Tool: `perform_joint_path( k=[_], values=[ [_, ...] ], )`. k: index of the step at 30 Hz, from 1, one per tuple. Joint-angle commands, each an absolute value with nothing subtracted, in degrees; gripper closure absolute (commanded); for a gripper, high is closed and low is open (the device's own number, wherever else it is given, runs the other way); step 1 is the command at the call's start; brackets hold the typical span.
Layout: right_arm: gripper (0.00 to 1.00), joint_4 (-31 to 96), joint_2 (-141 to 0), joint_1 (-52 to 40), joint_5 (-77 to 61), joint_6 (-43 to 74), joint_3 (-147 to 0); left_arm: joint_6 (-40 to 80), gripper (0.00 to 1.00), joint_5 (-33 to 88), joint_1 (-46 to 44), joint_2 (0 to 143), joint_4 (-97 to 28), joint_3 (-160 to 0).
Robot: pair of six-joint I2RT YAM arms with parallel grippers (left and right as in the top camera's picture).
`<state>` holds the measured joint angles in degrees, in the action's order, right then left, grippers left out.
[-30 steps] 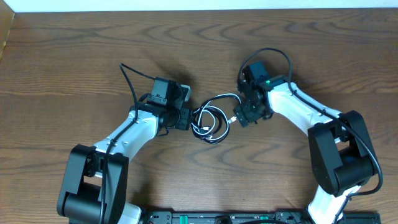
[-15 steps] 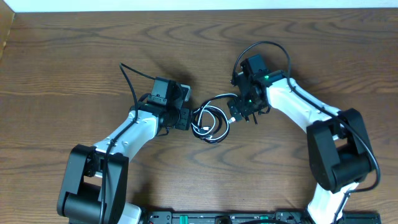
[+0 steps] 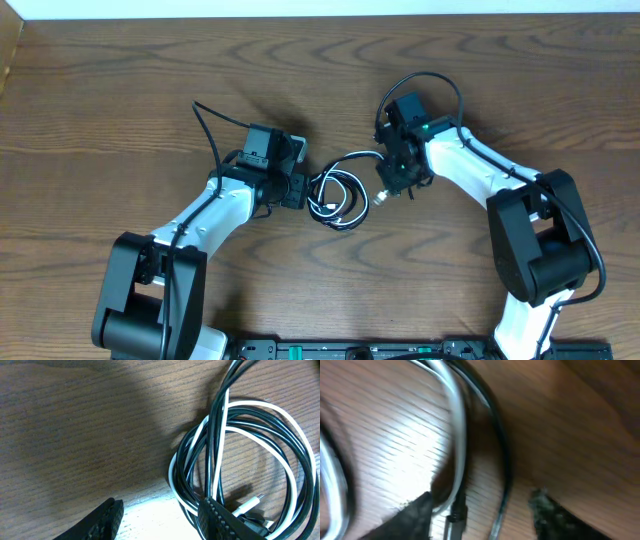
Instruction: Untangle cables
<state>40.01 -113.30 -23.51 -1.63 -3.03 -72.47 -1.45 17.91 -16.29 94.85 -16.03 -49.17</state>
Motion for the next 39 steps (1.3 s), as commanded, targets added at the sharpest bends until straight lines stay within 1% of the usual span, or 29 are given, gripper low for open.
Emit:
perform_joint_path(
  k=[1,3,6,7,13,17,19,22,24,26,29,39],
  values=[
    [0.59,41.52,-114.58,-23.46,6.13,-4.51,-69.78,-1.21,0.47,18.37,-16.47,95.48,-15.73,-48.93],
    [0.73,41.58,-114.58,-23.46,9.02,-6.00,-69.78,-1.21,0.47,18.37,-16.47,95.48,-15.73,-48.93],
    [0.75,41.08,-114.58,-23.24,13.13,-6.35,-69.78,-1.21,0.47,18.37,-16.47,95.48,-15.73,-48.93],
    [0.79,40.60,-114.58,-23.11,13.82,-6.37,-69.78,-1.21,0.47,18.37,-16.47,95.48,-15.73,-48.93],
    [0.87,34.81,-114.58,-22.74,14.00,-6.50,-69.78,-1.21,0.47,18.37,-16.47,95.48,-15.68,-48.93],
    [0.87,30.28,-114.58,-22.68,14.00,-6.50,-69.78,-1.21,0.47,18.39,-16.47,95.48,-15.70,-48.93],
    [0.82,29.04,-114.58,-22.52,14.00,-6.48,-69.78,-1.21,0.47,18.37,-16.49,95.48,-15.68,-48.93],
    [0.79,27.97,-114.58,-22.55,13.96,-6.48,-69.78,-1.21,0.47,18.37,-16.47,95.48,-15.68,-48.93],
    [0.79,27.55,-114.58,-22.55,13.30,-6.48,-69.78,-1.21,0.47,18.39,-16.47,95.48,-15.68,-48.93],
    [0.81,27.07,-114.58,-22.57,12.03,-6.46,-69.84,-1.21,0.47,18.39,-16.47,95.48,-15.68,-48.93],
    [0.82,27.88,-114.21,-22.63,9.28,-6.46,-70.78,-1.21,0.47,18.37,-16.47,95.48,-15.73,-48.93],
    [0.73,31.27,-107.24,-22.70,-4.03,-3.33,-72.60,-0.40,0.46,16.91,-16.47,95.48,-17.06,-48.34]
  ],
)
